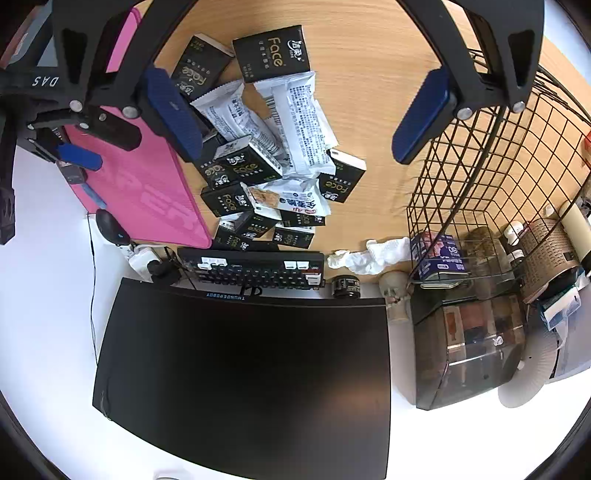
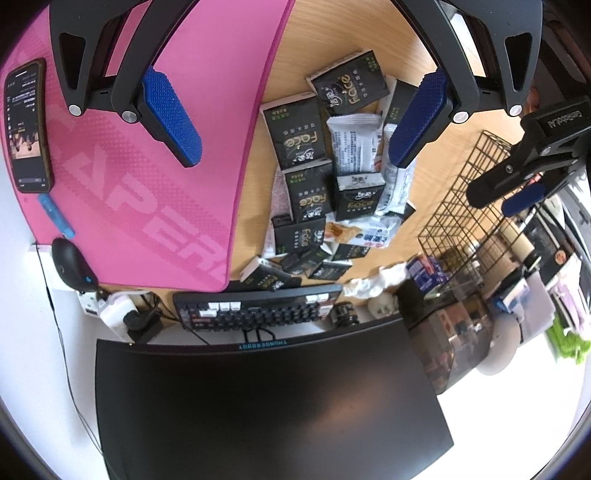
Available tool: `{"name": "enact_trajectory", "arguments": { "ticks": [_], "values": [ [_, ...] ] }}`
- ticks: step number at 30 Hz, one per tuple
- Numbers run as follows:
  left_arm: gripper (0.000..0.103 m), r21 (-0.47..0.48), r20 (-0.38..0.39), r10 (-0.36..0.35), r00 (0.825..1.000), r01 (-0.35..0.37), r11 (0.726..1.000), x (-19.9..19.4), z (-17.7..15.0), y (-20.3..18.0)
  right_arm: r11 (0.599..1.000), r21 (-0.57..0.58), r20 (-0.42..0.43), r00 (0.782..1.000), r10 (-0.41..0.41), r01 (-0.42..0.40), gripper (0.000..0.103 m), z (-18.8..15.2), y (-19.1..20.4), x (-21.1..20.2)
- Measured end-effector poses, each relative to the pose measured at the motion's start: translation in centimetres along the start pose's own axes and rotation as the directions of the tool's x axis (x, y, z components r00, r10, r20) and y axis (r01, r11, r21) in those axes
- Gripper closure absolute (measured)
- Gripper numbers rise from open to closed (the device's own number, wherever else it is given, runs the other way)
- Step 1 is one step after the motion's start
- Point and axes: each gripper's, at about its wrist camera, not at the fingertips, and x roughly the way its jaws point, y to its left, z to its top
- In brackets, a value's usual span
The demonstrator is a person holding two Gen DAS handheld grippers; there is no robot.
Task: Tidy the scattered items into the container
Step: 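Grasp a black Face tissue pack with the left tool while the right tool grasps another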
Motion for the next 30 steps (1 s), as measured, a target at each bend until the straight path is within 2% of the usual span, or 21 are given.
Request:
{"name": "enact_trajectory", "arguments": {
  "ticks": [9,12,19,22,30],
  "values": [
    [0.001,0.004,-0.056,-0.008,0.998,0.009,1.000,0.8,-0.5,-0.3,1.000,-0.008,-0.027,1.000,-0.010,0.010,0.001,0.0,-0.1,0.5],
    [0.001,0.022,-0.099,-0.022,0.995,0.025,0.999,1.4,-1.6,-0.8,1.000,-0.025,-0.043,0.999,-0.014,0.013,0.001,-0.2,-0.2,0.7],
    [0.001,0.070,-0.248,-0.009,0.969,0.027,0.997,3.8,-5.6,-2.1,0.996,-0.085,-0.112,0.994,-0.009,0.000,0.001,-2.5,-0.6,1.7],
    [0.001,0.078,-0.274,0.017,0.962,0.005,0.997,4.5,-6.6,-2.3,0.996,-0.088,-0.126,0.992,-0.011,-0.001,0.001,-3.3,-0.9,1.9],
    [0.001,0.048,-0.320,0.013,0.947,0.003,0.999,6.2,-7.2,-1.4,0.996,-0.088,-0.160,0.987,0.006,-0.020,0.001,-4.2,-1.1,2.7]
  ]
}}
